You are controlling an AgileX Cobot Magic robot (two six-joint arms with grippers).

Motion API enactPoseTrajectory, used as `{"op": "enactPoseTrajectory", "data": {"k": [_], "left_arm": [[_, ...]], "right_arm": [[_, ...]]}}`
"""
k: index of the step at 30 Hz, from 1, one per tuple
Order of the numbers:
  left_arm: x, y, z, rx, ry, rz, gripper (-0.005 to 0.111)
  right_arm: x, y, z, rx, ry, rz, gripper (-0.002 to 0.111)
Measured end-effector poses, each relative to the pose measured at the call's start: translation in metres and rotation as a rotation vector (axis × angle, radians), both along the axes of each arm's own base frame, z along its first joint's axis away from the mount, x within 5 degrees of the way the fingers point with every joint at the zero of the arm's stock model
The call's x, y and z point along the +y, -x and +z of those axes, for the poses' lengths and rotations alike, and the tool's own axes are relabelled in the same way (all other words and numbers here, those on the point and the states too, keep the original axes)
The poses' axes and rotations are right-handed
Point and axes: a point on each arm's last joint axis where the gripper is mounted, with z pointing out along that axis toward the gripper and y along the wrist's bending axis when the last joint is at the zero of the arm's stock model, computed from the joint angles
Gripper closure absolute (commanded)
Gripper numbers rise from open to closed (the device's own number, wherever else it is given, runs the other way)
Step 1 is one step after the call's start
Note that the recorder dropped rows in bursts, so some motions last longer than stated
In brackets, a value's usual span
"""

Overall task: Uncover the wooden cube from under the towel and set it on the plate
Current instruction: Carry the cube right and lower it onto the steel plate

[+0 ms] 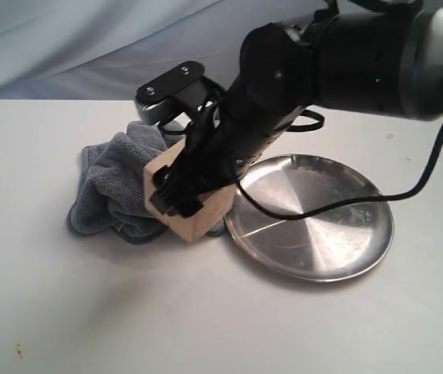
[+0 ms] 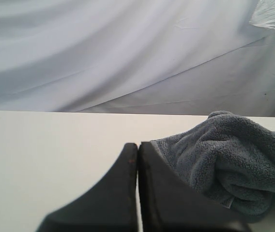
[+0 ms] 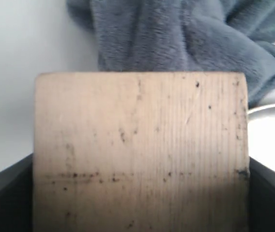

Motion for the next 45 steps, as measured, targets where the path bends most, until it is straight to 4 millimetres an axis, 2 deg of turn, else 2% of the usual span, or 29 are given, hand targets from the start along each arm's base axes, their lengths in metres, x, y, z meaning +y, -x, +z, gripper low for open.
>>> {"op": "enactPoseTrajectory", "data": {"k": [9, 15, 21, 24, 29, 38, 45], "left_arm": [[0.0, 0.0, 0.0, 0.0, 0.0, 0.0, 0.105], [0.0, 0.0, 0.0, 0.0, 0.0, 0.0, 0.105], [0.0, 0.0, 0.0, 0.0, 0.0, 0.0, 0.105], [0.0, 0.0, 0.0, 0.0, 0.0, 0.0, 0.105], [0.0, 0.0, 0.0, 0.0, 0.0, 0.0, 0.105], [0.0, 0.0, 0.0, 0.0, 0.0, 0.0, 0.105], [0.0, 0.0, 0.0, 0.0, 0.0, 0.0, 0.105]], "right_arm": [[-0.053, -0.037, -0.004, -0.013, 0.056, -0.187, 0.057], [-0.087, -0.046, -0.026, 0.016, 0.059, -0.308, 0.057], [-0.112, -0.045, -0.053, 0.045, 0.058, -0.397, 0.057], [-0.117, -0.043, -0.061, 0.051, 0.057, -0.414, 0.057], [-0.117, -0.043, -0.062, 0.038, 0.039, -0.426, 0.056], [-0.121, -0.034, -0.081, 0.063, 0.057, -0.425, 0.043], [-0.119, -0.037, -0.081, 0.036, 0.037, -0.425, 0.036]]}}
